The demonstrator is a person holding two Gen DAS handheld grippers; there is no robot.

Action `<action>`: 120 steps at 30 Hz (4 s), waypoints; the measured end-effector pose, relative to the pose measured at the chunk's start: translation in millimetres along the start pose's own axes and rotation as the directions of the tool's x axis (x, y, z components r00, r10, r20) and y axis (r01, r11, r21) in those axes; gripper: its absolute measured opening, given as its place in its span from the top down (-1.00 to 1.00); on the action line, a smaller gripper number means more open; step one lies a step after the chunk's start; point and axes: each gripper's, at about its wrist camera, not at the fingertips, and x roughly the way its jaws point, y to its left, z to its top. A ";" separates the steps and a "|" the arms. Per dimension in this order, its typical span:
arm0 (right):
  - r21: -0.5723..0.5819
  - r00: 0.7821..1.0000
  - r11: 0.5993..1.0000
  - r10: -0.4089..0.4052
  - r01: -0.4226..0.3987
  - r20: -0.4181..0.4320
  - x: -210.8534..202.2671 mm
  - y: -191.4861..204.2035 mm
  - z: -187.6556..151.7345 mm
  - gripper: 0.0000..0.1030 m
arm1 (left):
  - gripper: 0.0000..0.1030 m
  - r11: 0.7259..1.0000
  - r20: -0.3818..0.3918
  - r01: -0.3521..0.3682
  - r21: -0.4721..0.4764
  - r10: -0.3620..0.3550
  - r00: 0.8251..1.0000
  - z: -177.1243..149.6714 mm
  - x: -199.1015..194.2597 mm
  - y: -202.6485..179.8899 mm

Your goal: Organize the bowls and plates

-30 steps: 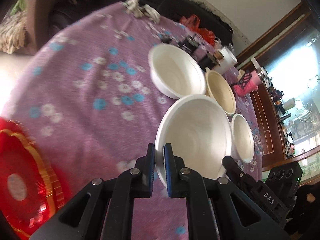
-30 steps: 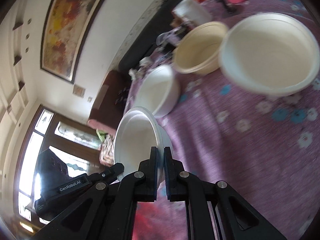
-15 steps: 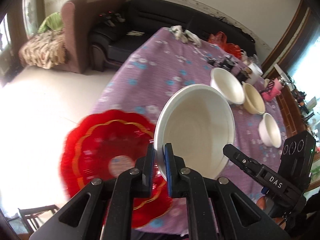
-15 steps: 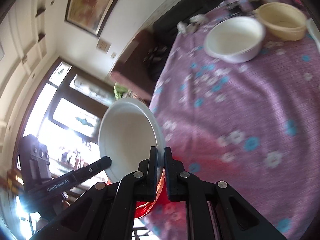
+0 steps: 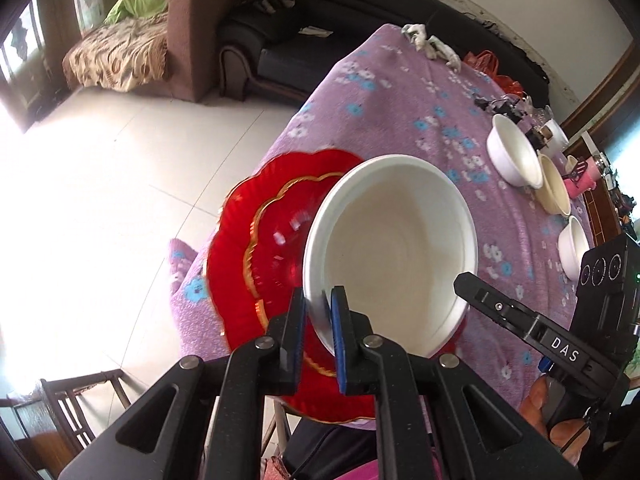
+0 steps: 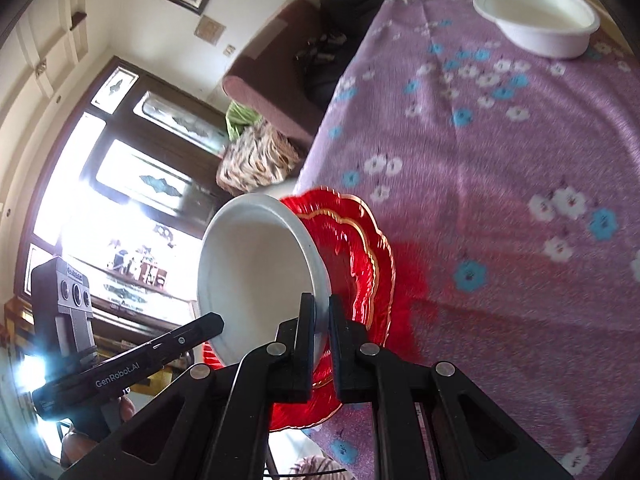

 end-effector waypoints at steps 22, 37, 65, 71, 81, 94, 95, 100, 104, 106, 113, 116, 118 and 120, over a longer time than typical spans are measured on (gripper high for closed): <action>-0.042 0.991 0.999 -0.014 0.008 -0.132 37.3 11.0 14.1 0.69 | 0.74 0.999 0.081 -0.015 -0.044 0.019 0.996 3.9 -35.5 34.4; -0.038 1.000 0.999 -0.011 0.012 0.029 -25.4 -11.2 30.4 0.24 | 0.53 0.996 0.126 0.078 0.042 -0.083 0.989 17.1 -42.8 -27.6; 0.419 0.793 0.897 -0.356 0.141 0.495 -350.2 -221.1 23.9 0.25 | 0.30 0.868 -0.243 0.402 0.292 -0.339 0.909 35.6 85.2 -381.6; 0.469 0.795 0.870 -0.389 0.151 0.466 -360.1 -260.5 34.6 0.25 | 0.29 0.887 -0.273 0.383 0.257 -0.314 0.910 44.9 113.5 -403.7; 0.507 0.799 0.853 -0.390 0.126 0.458 -353.9 -302.8 56.9 0.26 | 0.20 0.895 -0.237 0.390 0.215 -0.340 0.910 60.8 130.4 -420.8; 0.515 0.794 0.857 -0.322 0.013 0.516 -346.5 -340.7 55.6 0.26 | 0.12 0.871 -0.247 0.457 0.181 -0.409 0.878 60.6 150.3 -438.6; 0.515 0.795 0.857 -0.319 0.010 0.516 -346.5 -342.0 55.4 0.26 | 0.12 0.868 -0.255 0.464 0.177 -0.415 0.873 60.2 152.7 -440.7; 0.521 0.822 0.853 -0.282 -0.022 0.495 -337.4 -351.2 56.6 0.26 | 0.12 0.861 -0.277 0.483 0.156 -0.431 0.859 57.5 164.8 -447.7; 0.524 0.824 0.852 -0.277 -0.028 0.494 -334.9 -355.0 57.0 0.26 | 0.12 0.855 -0.281 0.496 0.150 -0.444 0.851 56.7 168.6 -451.4; 0.519 0.821 0.854 -0.271 -0.037 0.503 -335.6 -355.4 56.4 0.26 | 0.12 0.852 -0.282 0.502 0.149 -0.450 0.848 56.1 168.6 -451.6; 0.521 0.808 0.852 -0.269 -0.055 0.525 -338.6 -358.5 54.0 0.26 | 0.12 0.846 -0.280 0.512 0.148 -0.460 0.842 56.6 169.3 -451.4; 0.510 0.808 0.859 -0.262 -0.055 0.528 -338.6 -356.2 54.7 0.26 | 0.12 0.846 -0.282 0.512 0.148 -0.461 0.842 56.5 170.8 -450.9; 0.507 0.808 0.861 -0.261 -0.054 0.529 -337.9 -355.9 55.3 0.26 | 0.12 0.846 -0.284 0.513 0.147 -0.461 0.841 56.3 170.8 -450.7; 0.508 0.810 0.860 -0.258 -0.055 0.526 -337.0 -356.4 55.9 0.26 | 0.12 0.848 -0.283 0.509 0.148 -0.457 0.843 56.4 172.0 -450.7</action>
